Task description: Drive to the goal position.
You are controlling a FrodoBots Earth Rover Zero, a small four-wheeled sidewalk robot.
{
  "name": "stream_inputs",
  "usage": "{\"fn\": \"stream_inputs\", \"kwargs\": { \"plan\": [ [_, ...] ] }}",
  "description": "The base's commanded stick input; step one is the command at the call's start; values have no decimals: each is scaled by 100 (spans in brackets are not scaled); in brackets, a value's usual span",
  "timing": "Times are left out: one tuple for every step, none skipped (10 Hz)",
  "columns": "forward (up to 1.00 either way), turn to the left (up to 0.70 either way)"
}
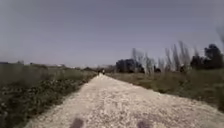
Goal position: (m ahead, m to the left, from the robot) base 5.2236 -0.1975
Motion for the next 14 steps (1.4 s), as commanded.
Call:
{"fn": "stream_inputs", "kwargs": {
  "plan": [
    [70, 0],
    [70, 0],
    [70, 0],
    [70, 0],
    [70, 0],
    [70, 0],
    [70, 0],
    [70, 0],
    [70, 0],
    [70, 0],
    [70, 0],
    [70, 0],
    [70, 0],
    [70, 0]
  ]
}}
